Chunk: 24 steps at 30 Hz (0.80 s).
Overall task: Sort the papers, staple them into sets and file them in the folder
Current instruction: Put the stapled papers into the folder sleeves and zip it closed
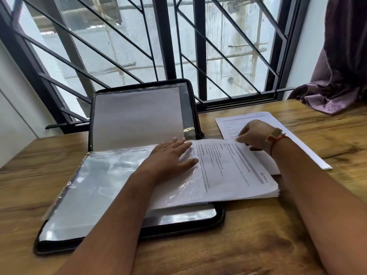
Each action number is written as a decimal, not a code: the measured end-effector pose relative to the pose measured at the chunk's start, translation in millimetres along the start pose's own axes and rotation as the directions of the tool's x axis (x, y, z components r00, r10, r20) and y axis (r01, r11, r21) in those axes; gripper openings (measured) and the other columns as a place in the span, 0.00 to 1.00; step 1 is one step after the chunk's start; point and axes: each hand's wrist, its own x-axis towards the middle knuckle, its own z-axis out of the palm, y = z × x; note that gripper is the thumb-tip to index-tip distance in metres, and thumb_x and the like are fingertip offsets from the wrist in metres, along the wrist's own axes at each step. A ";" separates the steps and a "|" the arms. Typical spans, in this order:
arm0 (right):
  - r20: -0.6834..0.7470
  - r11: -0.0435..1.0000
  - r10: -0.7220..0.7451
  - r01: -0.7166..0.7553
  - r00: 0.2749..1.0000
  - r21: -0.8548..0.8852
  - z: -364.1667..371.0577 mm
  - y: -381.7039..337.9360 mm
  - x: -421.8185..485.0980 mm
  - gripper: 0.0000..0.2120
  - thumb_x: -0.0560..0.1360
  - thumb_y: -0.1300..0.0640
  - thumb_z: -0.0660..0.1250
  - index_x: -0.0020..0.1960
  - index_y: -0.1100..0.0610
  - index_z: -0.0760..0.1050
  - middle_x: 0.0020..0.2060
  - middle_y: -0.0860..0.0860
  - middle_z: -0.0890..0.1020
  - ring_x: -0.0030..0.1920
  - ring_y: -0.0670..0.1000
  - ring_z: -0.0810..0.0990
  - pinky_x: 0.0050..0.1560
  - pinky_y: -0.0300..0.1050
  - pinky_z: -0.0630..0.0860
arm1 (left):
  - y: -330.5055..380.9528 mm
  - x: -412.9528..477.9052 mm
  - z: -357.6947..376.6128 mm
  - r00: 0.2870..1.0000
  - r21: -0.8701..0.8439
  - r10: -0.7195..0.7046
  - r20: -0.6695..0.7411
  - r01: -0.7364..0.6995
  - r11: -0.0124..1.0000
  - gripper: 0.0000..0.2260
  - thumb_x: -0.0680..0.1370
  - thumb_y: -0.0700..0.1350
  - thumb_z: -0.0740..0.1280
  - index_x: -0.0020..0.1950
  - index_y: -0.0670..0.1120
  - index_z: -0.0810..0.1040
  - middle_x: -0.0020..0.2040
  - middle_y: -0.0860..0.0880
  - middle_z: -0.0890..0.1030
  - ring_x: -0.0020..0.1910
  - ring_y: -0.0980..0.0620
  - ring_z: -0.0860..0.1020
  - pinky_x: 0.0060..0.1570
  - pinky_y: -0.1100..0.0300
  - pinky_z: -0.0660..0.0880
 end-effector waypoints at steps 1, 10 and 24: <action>0.013 0.999 0.004 -0.004 1.000 -0.050 0.1 -0.1 -1.1 0.11 0.74 0.57 0.73 0.51 0.65 0.82 0.45 0.60 0.84 0.48 0.59 0.83 0.52 0.53 0.82 | -0.2 0.3 0.4 1.000 -0.004 -0.001 0.021 0.001 1.000 0.32 0.80 0.67 0.54 0.82 0.57 0.52 0.82 0.56 0.50 0.81 0.56 0.46 0.78 0.54 0.46; 0.148 0.995 0.045 -0.057 0.988 0.080 -3.2 -2.1 -10.3 0.06 0.72 0.64 0.75 0.46 0.66 0.82 0.38 0.60 0.84 0.41 0.58 0.85 0.46 0.55 0.84 | 4.3 2.2 2.1 0.996 -0.024 -0.022 0.082 0.024 0.999 0.32 0.80 0.67 0.54 0.82 0.57 0.52 0.83 0.55 0.48 0.81 0.55 0.45 0.78 0.53 0.45; 0.110 0.855 -0.273 0.189 0.956 0.483 43.9 -38.5 -32.7 0.07 0.69 0.67 0.76 0.47 0.64 0.82 0.44 0.61 0.85 0.45 0.56 0.85 0.50 0.52 0.84 | 4.0 3.0 6.0 0.999 -0.061 -0.014 0.035 0.016 0.998 0.32 0.81 0.66 0.55 0.82 0.57 0.53 0.82 0.56 0.50 0.81 0.55 0.47 0.77 0.52 0.45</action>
